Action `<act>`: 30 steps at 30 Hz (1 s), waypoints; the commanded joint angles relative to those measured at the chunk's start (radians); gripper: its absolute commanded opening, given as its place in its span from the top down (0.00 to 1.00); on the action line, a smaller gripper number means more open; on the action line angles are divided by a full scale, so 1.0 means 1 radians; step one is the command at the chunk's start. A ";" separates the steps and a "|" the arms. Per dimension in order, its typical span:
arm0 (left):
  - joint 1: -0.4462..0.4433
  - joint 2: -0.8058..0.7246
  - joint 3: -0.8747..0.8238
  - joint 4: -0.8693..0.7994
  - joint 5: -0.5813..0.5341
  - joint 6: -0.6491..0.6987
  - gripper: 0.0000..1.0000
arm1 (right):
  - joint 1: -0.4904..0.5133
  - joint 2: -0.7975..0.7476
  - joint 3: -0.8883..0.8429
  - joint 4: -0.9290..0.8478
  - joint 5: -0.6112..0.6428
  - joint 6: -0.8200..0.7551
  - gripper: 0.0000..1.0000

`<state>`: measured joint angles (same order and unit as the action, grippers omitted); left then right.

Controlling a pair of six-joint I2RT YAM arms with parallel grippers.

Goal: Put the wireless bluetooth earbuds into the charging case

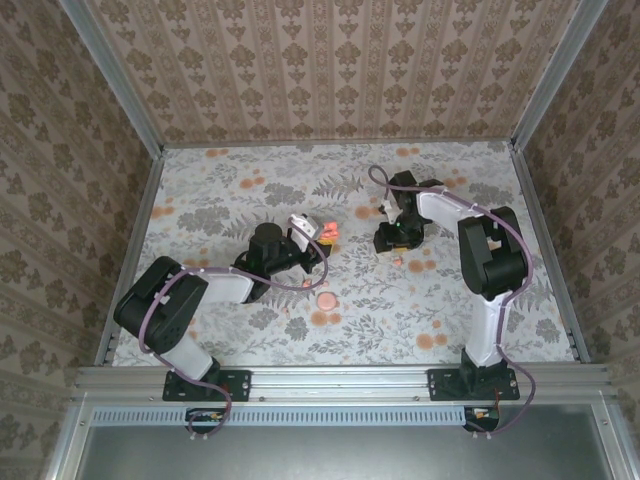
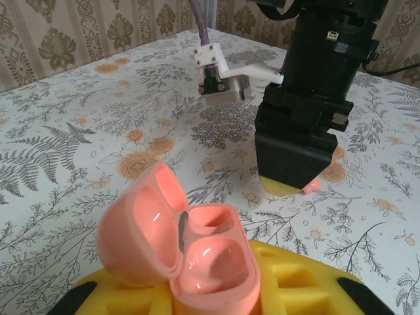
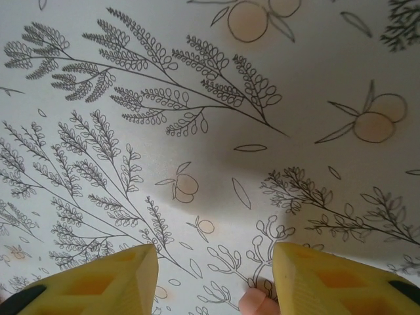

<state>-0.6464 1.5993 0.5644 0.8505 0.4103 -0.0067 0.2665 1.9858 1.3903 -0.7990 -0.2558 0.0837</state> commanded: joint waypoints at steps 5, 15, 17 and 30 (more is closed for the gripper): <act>0.005 -0.024 -0.007 -0.004 -0.004 0.028 0.81 | -0.001 0.018 0.007 -0.143 0.011 -0.080 0.48; 0.005 -0.027 -0.023 0.001 -0.002 0.014 0.81 | -0.002 -0.089 -0.103 -0.156 -0.004 -0.066 0.47; 0.005 -0.026 -0.023 0.002 0.002 0.012 0.81 | -0.002 -0.098 -0.120 -0.146 -0.037 -0.055 0.47; 0.006 -0.035 -0.034 0.002 -0.005 -0.004 0.81 | 0.006 -0.175 -0.039 -0.270 0.091 0.065 0.46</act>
<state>-0.6464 1.5917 0.5373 0.8474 0.4099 -0.0002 0.2741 1.8397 1.2919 -0.9779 -0.2611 0.0864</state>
